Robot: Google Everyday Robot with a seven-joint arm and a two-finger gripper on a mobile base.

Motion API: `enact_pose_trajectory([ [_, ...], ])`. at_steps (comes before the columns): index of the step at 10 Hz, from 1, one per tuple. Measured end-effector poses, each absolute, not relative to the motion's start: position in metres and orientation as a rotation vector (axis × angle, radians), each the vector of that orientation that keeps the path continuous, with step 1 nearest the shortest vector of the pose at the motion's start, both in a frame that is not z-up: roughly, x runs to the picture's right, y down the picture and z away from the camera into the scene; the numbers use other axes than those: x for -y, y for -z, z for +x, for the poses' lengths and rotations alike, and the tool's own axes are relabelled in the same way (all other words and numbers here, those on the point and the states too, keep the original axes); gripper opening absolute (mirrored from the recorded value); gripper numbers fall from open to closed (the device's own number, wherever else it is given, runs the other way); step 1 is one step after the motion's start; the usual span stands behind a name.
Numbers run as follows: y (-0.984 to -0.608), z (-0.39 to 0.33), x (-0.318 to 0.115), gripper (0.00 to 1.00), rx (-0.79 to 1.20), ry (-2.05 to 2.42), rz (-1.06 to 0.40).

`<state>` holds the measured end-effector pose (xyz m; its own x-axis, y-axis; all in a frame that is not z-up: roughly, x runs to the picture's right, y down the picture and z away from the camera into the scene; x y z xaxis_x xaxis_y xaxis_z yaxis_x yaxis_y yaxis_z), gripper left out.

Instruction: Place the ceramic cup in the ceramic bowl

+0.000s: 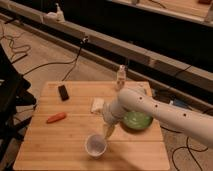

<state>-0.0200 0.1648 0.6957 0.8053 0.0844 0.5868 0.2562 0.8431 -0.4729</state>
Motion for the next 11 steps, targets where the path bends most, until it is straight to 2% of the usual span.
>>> enact_pose_trajectory([
  [2, -0.686, -0.021, -0.157, 0.80, 0.636, 0.111, -0.541],
  [7, -0.671, -0.043, -0.179, 0.80, 0.704, 0.113, -0.582],
  [11, -0.683, -0.049, -0.195, 0.80, 0.742, 0.081, -0.641],
])
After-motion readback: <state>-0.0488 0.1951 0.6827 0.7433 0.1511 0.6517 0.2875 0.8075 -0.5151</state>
